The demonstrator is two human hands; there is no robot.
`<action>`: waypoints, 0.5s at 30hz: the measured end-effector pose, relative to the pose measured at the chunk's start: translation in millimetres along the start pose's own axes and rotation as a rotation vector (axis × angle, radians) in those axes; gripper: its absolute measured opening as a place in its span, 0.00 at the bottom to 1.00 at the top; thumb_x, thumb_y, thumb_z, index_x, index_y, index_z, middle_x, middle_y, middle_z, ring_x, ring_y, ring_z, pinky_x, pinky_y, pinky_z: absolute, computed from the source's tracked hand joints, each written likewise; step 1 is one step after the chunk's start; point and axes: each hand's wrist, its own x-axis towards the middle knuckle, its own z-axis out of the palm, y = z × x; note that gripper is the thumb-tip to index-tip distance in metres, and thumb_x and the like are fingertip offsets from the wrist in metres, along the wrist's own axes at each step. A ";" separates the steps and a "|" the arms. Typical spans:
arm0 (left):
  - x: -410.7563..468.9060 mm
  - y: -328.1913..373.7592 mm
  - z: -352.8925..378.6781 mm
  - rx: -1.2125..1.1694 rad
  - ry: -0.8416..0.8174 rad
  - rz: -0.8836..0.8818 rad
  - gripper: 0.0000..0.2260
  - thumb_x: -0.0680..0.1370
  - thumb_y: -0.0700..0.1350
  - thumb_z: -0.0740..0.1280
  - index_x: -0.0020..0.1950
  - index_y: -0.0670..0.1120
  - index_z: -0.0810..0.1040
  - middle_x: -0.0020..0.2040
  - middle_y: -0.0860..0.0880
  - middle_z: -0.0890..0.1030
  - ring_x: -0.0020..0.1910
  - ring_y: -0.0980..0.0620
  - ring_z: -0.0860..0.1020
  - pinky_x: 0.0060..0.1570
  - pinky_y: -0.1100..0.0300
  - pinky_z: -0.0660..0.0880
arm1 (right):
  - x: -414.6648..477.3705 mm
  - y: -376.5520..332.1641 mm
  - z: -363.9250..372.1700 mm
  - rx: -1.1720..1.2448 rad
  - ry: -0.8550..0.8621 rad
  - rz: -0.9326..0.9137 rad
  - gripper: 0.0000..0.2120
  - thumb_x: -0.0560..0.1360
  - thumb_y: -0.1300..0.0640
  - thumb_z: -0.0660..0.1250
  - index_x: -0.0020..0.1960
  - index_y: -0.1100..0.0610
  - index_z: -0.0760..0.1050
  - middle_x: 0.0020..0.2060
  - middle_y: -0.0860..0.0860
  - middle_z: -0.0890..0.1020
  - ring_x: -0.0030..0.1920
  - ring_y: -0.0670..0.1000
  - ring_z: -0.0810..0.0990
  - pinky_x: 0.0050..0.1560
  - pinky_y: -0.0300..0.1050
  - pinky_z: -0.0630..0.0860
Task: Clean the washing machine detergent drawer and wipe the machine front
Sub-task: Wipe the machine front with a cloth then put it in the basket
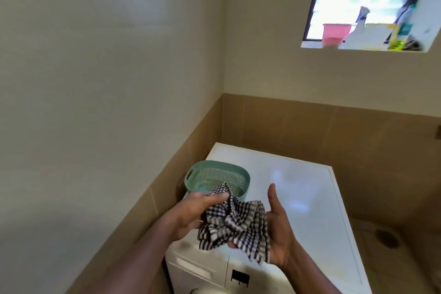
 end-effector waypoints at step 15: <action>149.0 94.3 -76.9 -0.164 -0.024 -0.119 0.28 0.69 0.45 0.77 0.63 0.31 0.76 0.53 0.35 0.84 0.49 0.38 0.84 0.53 0.43 0.81 | 122.5 -51.7 -1.3 -0.881 0.825 -0.571 0.45 0.58 0.28 0.72 0.69 0.46 0.65 0.60 0.46 0.78 0.58 0.53 0.81 0.54 0.53 0.82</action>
